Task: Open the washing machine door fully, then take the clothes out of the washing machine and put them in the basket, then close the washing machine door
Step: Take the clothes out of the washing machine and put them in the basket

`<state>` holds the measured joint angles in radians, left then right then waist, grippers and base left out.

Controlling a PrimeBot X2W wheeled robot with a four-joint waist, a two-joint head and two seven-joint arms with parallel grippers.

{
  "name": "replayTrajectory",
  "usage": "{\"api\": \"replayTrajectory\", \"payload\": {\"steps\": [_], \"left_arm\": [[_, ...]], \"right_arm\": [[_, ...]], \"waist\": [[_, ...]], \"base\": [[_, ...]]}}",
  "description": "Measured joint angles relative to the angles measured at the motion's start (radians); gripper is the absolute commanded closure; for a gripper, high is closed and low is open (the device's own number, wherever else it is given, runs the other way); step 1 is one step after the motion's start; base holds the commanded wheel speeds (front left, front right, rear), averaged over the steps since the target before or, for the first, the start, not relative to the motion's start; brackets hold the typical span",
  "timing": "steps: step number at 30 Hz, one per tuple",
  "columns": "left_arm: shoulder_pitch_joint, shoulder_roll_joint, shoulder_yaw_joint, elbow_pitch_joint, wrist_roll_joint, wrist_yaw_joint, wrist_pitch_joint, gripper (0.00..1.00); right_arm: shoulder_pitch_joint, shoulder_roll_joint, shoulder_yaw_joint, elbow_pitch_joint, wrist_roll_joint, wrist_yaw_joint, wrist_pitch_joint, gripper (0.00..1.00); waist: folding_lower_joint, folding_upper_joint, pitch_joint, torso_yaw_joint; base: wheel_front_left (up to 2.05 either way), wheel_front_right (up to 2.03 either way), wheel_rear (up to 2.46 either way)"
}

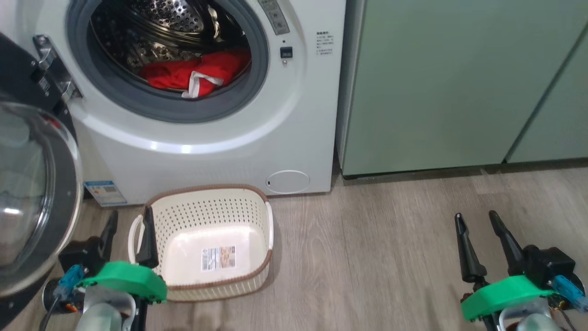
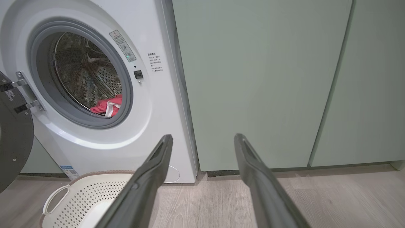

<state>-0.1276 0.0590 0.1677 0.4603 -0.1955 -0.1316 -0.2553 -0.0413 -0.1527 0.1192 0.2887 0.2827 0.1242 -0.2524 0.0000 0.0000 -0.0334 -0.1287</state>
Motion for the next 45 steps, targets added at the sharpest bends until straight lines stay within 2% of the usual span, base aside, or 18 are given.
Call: {"api": "replayTrajectory", "payload": {"steps": [12, 21, 30, 34, 45], "left_arm": [[-0.026, -0.002, -0.015, -0.004, 0.0, 0.0, 0.0, 0.0], [-0.026, -0.006, -0.018, -0.007, -0.003, 0.0, 0.0, 0.0], [-0.026, -0.01, -0.013, 0.084, 0.031, 0.008, 0.0, 0.0], [-0.059, -0.011, -0.023, 0.167, 0.037, 0.008, 0.0, 0.0], [-0.394, 0.007, -0.051, 0.361, 0.035, 0.021, 0.229, 0.0]], "right_arm": [[-0.001, 0.003, 0.0, 0.0, 0.0, 0.0, 0.0, 0.0], [-0.003, 0.006, 0.002, 0.0, 0.0, 0.0, 0.0, 0.0], [-0.003, 0.008, 0.01, 0.0, 0.0, 0.0, 0.0, 0.0], [-0.003, 0.008, 0.017, 0.002, 0.003, 0.0, 0.0, 0.0], [-0.048, 0.005, 0.04, 0.004, 0.009, 0.0, 0.0, 0.0]], "waist": [[0.0, 0.0, 0.013, 0.008], [0.0, 0.0, 0.015, 0.008], [0.0, 0.0, 0.016, 0.008], [0.0, 0.0, 0.027, 0.007], [0.0, 0.0, 0.111, -0.025]], "base": [[2.11, -2.03, -0.09], [1.08, -1.07, -0.01], [0.0, 0.0, 0.0], [0.0, 0.0, 0.0], [0.0, 0.0, 0.0]]}}
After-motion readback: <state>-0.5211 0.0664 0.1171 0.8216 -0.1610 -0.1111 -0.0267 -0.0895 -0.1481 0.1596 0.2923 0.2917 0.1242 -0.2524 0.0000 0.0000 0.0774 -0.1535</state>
